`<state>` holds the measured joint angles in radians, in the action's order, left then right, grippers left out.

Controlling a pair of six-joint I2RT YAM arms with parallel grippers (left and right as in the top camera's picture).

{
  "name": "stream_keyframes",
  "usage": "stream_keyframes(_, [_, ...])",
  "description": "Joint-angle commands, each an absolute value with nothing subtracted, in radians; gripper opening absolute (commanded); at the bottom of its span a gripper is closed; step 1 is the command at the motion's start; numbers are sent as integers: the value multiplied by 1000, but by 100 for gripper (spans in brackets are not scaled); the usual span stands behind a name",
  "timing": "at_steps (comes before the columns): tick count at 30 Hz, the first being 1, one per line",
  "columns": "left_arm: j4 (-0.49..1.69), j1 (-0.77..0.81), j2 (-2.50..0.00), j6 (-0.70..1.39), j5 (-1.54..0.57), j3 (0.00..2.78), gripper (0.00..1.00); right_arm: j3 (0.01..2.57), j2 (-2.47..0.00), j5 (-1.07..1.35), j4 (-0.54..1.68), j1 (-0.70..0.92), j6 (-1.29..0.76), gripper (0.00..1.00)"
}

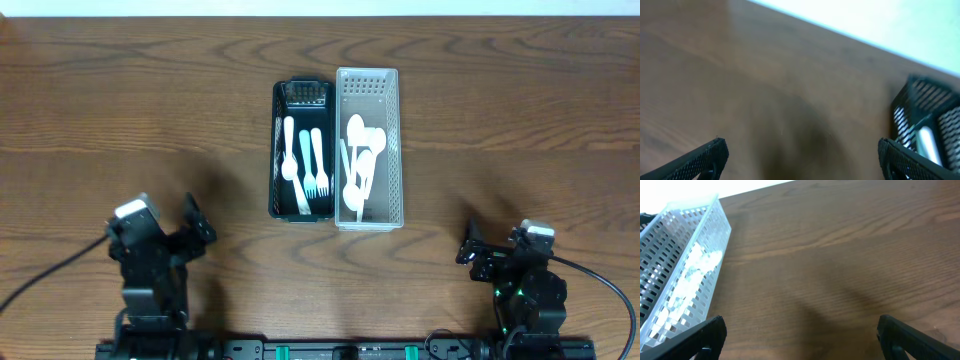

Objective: Pack container

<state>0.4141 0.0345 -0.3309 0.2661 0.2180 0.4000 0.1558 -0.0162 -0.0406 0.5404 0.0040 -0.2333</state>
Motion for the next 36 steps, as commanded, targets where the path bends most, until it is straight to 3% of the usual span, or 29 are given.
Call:
stream_keyframes(1, [379,30,-246,275,237,306,98,146,-6,-47,542,-4,-231,99])
stream_keyframes(17, [357,29,-1,271,242,172,98,146,-6,-47,542,-4,-231,99])
stream_keyframes(36, [428,29,-4,271,241,134,98,146,-6,-47,542,-4,-231,99])
